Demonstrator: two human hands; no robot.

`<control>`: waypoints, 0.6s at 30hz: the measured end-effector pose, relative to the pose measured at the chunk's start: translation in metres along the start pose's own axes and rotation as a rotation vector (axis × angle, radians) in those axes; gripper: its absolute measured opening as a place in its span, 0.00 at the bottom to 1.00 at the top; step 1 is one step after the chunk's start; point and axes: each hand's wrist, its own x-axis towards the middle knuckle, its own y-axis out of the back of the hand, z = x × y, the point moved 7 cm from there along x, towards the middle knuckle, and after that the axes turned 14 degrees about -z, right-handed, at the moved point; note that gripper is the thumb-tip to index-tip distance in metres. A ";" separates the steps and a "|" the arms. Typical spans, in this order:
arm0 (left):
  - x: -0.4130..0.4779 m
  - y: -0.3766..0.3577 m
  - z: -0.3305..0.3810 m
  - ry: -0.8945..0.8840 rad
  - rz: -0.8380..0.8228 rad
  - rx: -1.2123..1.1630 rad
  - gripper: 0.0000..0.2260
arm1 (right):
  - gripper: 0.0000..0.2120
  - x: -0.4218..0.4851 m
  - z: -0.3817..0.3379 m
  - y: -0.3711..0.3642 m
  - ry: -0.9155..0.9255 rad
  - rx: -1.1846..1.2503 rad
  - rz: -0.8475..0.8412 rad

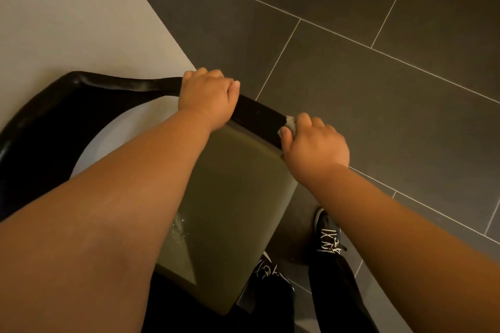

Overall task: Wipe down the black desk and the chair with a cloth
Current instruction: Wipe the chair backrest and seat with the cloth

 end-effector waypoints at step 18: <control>0.000 -0.001 -0.003 0.027 0.015 -0.035 0.26 | 0.24 0.018 0.012 0.001 -0.113 0.127 -0.088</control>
